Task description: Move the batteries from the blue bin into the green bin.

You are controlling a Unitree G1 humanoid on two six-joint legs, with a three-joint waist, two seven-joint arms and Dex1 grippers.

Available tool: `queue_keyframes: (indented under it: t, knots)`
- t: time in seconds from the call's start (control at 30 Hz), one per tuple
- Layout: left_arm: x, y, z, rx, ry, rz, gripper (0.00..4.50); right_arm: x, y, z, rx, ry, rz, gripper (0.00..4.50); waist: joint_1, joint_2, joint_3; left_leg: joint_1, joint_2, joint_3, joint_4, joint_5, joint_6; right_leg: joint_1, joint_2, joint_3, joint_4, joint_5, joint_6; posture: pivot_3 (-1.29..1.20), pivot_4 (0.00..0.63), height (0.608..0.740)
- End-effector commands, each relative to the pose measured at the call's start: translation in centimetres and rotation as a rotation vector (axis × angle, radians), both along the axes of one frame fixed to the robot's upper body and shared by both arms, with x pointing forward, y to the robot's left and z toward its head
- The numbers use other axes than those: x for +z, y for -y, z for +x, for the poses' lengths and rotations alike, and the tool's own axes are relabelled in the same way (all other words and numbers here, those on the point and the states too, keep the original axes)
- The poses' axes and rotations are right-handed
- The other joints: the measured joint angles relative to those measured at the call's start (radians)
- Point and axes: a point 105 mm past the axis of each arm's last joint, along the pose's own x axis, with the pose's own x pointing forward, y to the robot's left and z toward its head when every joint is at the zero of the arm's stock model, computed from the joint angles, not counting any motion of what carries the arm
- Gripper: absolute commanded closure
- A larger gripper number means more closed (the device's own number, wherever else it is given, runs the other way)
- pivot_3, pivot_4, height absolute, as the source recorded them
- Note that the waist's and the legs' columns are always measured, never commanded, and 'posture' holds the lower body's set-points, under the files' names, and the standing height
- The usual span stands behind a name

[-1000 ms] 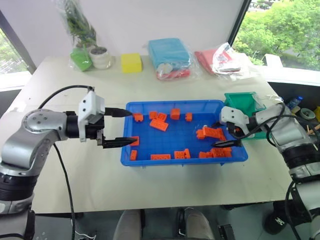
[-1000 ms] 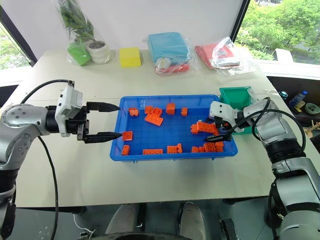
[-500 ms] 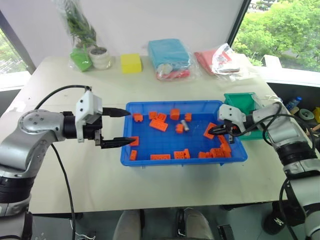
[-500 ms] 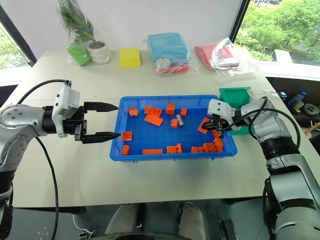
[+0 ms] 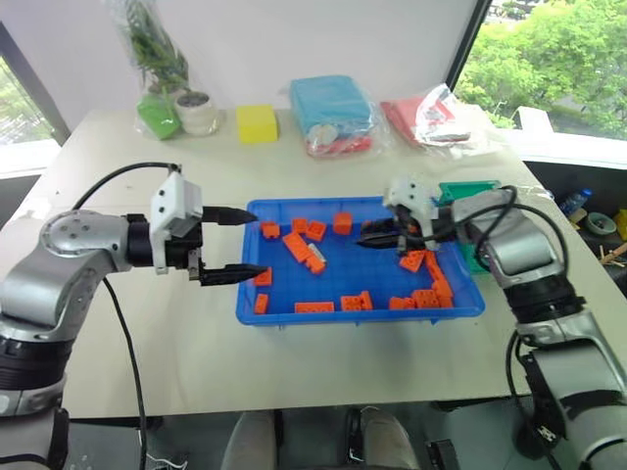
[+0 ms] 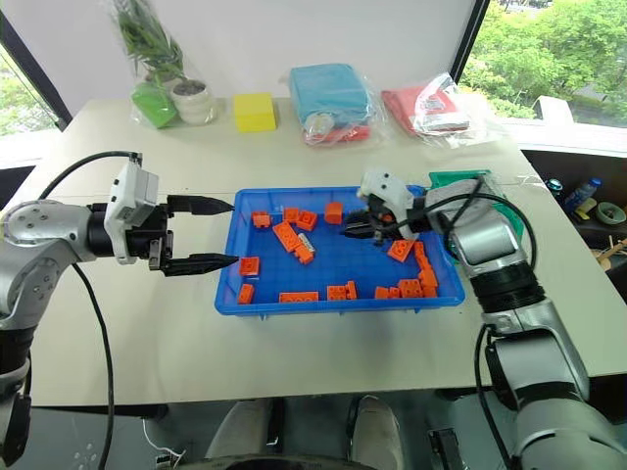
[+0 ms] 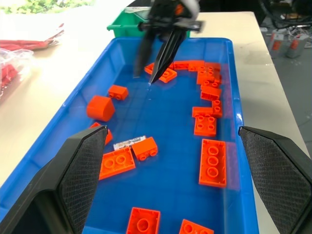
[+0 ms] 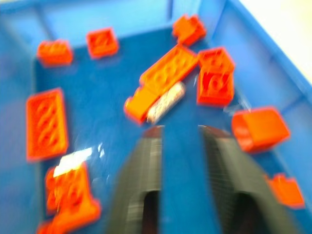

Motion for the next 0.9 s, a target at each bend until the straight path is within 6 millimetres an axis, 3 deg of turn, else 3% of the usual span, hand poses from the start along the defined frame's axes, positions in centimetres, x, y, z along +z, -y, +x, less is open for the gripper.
queue_keyframes:
  t: [0.03, 0.43, 0.67, 0.9]
  knots:
    - [1.0, 0.0, 0.0, -0.007, 0.050, 0.004, 0.00, -1.1, -1.0, -0.3, -0.004, 0.043, -0.052, 2.21, 0.000, 0.000, 0.000, 0.000, 0.000, 0.000, 0.000, 0.000, 0.000, 0.000, 0.000, 0.000, 0.000, 0.000, 0.000, 0.00, 0.150, 0.704]
    - [1.5, -0.3, 0.0, 0.003, 0.058, 0.009, 0.00, -4.5, -2.9, -0.1, 0.004, 0.044, -0.045, 2.21, -0.004, 0.000, 0.000, 0.000, 0.000, 0.000, 0.000, 0.000, 0.000, 0.000, 0.000, 0.000, 0.001, 0.000, 0.000, 0.00, 0.150, 0.704]
    - [1.8, -0.3, 0.0, 0.003, 0.068, 0.010, 0.00, -5.6, -4.6, 0.0, 0.004, 0.046, -0.012, 2.21, -0.004, 0.000, 0.000, 0.000, 0.000, 0.000, 0.000, 0.000, 0.000, 0.000, 0.000, 0.000, 0.001, 0.000, 0.000, 0.00, 0.150, 0.704]
    - [2.0, -0.3, 0.1, 0.009, 0.078, 0.009, 0.00, -6.4, -5.1, 0.7, -0.028, 0.036, 0.000, 2.21, -0.004, 0.000, 0.000, 0.000, 0.000, 0.000, 0.000, 0.000, 0.000, 0.000, 0.001, 0.000, 0.001, 0.000, 0.000, 0.00, 0.150, 0.704]
